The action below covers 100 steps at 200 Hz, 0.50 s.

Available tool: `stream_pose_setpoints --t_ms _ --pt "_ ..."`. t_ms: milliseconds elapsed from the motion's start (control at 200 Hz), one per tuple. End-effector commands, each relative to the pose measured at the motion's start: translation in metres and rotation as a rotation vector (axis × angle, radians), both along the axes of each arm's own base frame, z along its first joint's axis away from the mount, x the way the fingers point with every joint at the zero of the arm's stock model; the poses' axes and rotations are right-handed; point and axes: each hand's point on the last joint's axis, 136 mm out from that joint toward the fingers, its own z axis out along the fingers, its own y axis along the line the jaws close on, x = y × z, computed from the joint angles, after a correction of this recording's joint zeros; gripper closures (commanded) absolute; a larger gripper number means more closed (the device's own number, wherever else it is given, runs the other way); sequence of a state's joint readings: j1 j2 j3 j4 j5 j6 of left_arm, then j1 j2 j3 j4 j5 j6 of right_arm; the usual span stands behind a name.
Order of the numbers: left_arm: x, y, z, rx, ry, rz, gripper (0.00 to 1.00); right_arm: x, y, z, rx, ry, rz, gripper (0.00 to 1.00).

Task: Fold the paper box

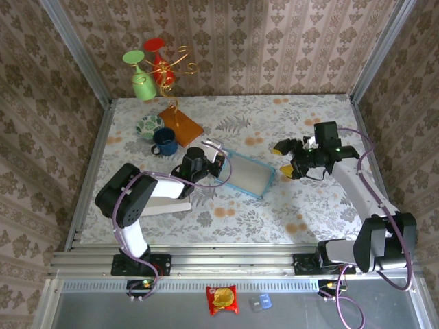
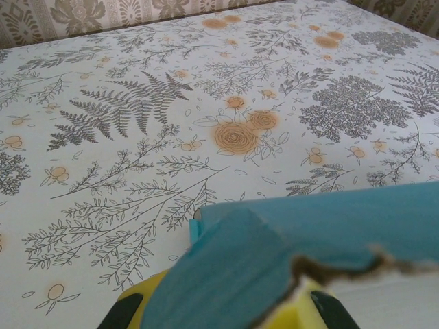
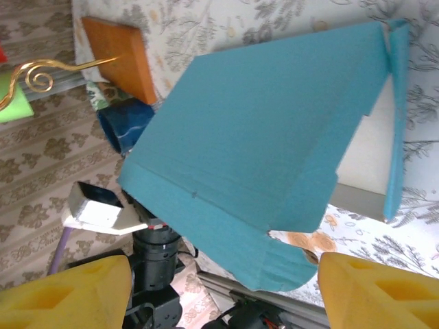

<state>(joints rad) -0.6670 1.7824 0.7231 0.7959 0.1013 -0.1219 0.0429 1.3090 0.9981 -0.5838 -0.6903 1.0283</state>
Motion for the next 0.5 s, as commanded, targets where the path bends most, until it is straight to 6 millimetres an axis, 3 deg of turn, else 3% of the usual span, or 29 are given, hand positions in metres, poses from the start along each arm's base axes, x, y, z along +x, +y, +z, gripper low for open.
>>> stream_pose_setpoints --t_ms 0,325,495 --pt "0.003 -0.003 0.013 0.004 -0.033 0.001 1.00 -0.006 0.000 -0.011 0.013 0.088 0.010 0.29" --pt "0.001 -0.004 0.013 0.008 -0.032 -0.005 1.00 0.011 0.002 -0.044 0.009 0.186 -0.008 0.46" --pt "-0.001 -0.005 0.011 0.009 -0.028 -0.006 1.00 0.019 0.016 -0.054 0.027 0.211 0.007 0.51"
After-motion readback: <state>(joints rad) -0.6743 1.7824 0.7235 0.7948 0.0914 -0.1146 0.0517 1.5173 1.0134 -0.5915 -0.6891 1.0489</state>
